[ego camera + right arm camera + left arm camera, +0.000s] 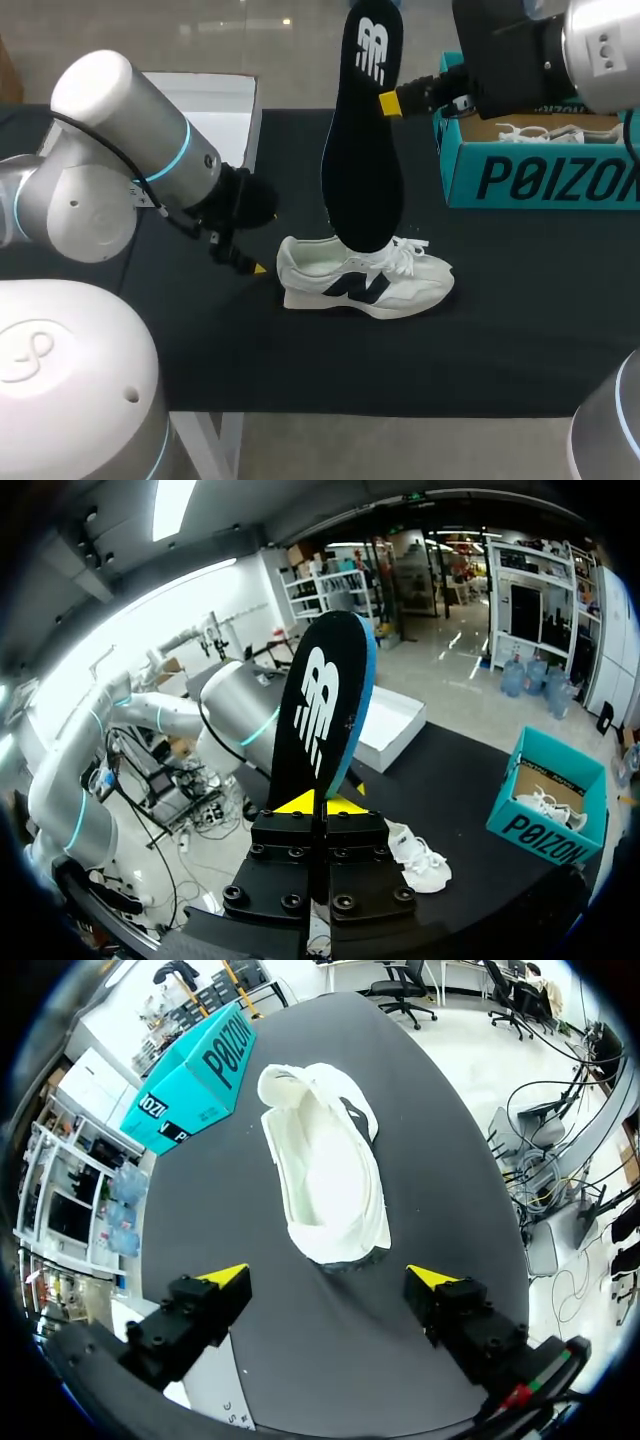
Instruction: Take the shoe out of the shoebox, open the shoe tongue, remove and reinsert the insole, then place the shoe into the shoebox
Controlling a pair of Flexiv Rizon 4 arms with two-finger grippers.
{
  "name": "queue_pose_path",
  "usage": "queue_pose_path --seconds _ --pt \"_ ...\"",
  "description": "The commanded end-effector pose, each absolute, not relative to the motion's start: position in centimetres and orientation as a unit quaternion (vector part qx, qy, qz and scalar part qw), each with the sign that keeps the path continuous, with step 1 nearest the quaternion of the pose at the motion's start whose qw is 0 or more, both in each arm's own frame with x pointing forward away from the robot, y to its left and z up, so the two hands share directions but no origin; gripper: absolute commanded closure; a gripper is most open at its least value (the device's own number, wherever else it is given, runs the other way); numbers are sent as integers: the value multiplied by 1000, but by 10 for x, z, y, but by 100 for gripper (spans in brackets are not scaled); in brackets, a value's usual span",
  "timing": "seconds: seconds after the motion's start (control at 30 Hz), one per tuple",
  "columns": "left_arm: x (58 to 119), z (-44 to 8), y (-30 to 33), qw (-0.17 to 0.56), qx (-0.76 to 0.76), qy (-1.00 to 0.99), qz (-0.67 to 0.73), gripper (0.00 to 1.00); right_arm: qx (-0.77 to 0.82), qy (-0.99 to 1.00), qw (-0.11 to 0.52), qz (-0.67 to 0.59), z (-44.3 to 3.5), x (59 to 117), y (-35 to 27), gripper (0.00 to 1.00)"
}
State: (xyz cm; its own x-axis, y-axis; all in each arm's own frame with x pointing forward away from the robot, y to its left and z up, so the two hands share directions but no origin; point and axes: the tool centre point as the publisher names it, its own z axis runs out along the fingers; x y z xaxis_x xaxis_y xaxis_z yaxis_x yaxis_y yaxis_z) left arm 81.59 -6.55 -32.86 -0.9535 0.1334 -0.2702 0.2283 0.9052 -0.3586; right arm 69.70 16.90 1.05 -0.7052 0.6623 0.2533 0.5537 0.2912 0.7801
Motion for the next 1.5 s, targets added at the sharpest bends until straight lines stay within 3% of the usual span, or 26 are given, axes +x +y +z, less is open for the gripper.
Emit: queue_pose_path --seconds 0.03,0.9,1.5 --pt "816 -329 -66 121 93 969 -195 0 391 801 68 448 20 683 157 100" --pt "816 -329 -66 121 93 969 -195 0 418 791 85 440 25 678 143 100" --pt "836 -322 -146 174 72 967 -171 0 418 791 85 440 25 678 143 100"
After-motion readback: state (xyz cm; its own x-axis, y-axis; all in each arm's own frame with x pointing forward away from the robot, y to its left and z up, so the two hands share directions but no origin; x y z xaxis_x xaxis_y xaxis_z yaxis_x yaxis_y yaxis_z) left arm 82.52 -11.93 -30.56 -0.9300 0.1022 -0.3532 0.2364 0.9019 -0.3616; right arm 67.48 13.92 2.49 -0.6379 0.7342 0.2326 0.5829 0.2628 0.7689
